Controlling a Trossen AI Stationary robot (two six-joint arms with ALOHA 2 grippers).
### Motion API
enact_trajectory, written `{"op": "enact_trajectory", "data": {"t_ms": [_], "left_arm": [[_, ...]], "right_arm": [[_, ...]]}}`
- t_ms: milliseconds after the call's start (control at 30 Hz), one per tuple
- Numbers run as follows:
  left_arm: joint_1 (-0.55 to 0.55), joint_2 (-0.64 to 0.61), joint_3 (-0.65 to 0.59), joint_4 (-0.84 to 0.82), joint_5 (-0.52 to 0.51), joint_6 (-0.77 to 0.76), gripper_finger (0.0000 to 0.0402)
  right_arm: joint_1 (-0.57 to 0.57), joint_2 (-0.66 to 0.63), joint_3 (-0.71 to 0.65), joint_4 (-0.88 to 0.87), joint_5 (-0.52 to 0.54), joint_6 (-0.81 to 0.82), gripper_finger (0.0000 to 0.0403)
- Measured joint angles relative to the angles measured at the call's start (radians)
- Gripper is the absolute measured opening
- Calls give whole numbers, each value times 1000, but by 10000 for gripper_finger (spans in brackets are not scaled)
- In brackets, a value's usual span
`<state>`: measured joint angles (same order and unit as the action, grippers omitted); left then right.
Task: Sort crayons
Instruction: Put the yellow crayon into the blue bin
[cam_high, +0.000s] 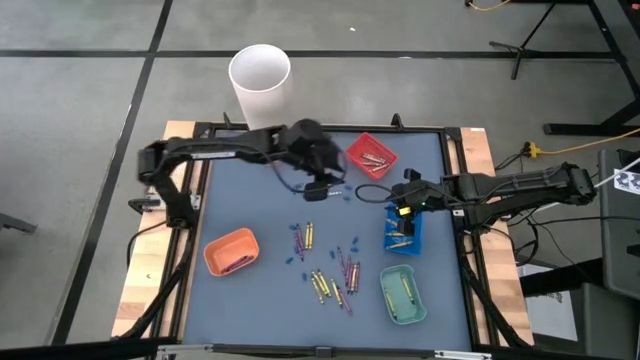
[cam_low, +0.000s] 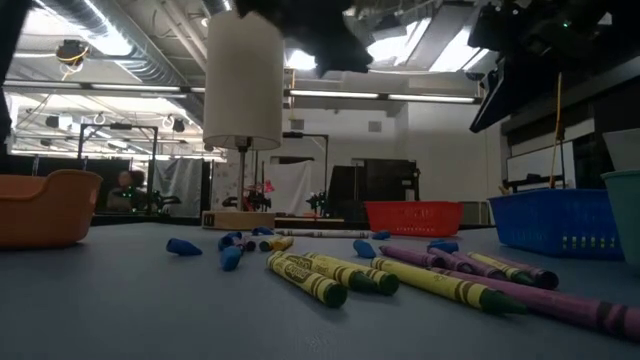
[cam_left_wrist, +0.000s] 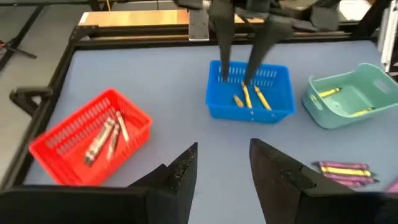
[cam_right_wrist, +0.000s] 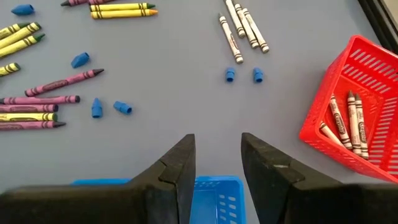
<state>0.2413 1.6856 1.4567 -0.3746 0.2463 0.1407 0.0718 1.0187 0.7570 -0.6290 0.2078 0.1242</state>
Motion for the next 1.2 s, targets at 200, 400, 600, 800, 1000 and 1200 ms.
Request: {"op": "enact_trajectory", "data": {"t_ms": [200,400,600,800,1000,1200], "left_arm": [[0,-229,-368,172,-5,-109,131],[0,-409,-594,203,-20,-186,131],[-1,-465,-698,206,-21,-186,131],[0,-458,-721,192,-27,-184,131],[0,-457,-722,193,-28,-184,131],[0,-457,-722,197,-28,-183,131]], "right_arm": [[0,0,0,3,0,2,127],[0,0,0,4,1,1,127],[0,0,0,4,8,-1,127],[0,0,0,7,9,-2,127],[0,0,0,32,28,-15,127],[0,0,0,169,43,-28,127]]}}
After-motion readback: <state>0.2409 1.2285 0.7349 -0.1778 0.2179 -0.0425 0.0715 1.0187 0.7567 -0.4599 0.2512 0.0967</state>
